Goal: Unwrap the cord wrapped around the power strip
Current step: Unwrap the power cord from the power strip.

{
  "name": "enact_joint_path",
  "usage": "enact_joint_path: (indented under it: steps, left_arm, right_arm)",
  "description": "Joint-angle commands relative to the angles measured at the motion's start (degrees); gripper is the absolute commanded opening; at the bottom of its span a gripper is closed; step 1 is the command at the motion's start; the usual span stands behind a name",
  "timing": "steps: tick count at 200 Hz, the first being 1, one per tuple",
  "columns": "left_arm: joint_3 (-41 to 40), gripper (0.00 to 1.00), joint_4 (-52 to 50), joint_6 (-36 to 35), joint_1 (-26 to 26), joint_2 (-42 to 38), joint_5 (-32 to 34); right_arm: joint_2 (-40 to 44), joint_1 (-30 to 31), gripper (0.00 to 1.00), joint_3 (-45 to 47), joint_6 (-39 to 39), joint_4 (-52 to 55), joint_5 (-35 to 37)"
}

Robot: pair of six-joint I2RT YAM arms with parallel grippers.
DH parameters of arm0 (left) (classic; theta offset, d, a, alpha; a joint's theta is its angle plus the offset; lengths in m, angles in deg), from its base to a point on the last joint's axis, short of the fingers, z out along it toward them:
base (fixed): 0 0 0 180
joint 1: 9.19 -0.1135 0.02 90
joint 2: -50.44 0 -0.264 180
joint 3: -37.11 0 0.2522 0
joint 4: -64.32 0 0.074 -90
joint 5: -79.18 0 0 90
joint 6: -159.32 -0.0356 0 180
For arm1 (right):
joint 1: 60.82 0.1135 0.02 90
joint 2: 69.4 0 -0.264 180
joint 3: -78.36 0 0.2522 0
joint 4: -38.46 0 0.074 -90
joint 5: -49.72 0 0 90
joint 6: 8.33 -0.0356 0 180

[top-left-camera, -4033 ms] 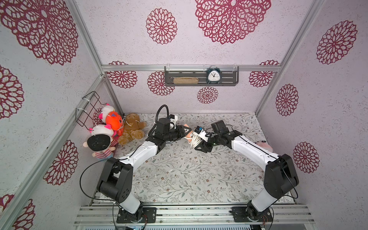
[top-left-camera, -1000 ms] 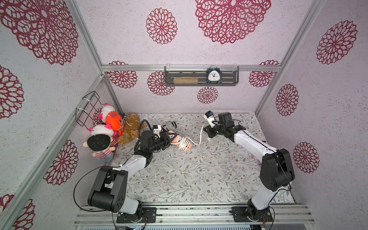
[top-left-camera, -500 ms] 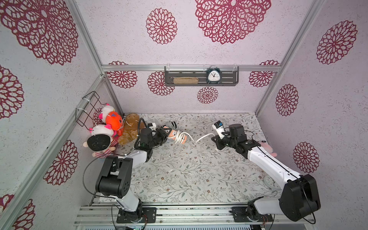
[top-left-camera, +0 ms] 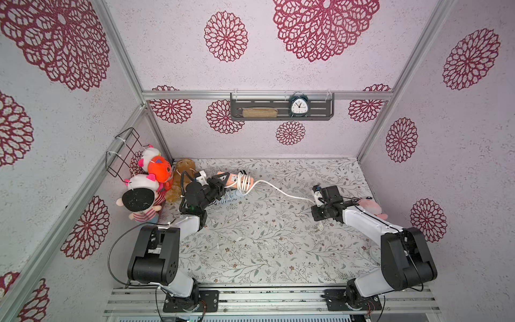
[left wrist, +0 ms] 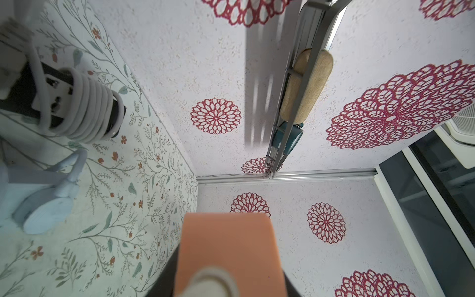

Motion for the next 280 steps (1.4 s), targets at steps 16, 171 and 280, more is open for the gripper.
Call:
enact_joint_path:
  steps: [16, 171, 280]
  left_arm:
    - [4.5, 0.00, -7.2, -4.0, 2.1, -3.5, 0.2]
    - [10.1, 0.00, -13.2, -3.1, 10.2, -6.0, -6.1]
    - [16.0, 0.00, -22.8, -8.0, 10.7, -8.4, -17.3]
  right_arm:
    - [1.9, -0.3, 0.08, 2.2, 0.9, -1.1, -12.9]
    - [-0.1, 12.2, 0.89, -3.8, 13.5, -34.6, -22.5]
    - [-14.7, 12.6, 0.88, -8.8, 8.5, -58.0, -25.2]
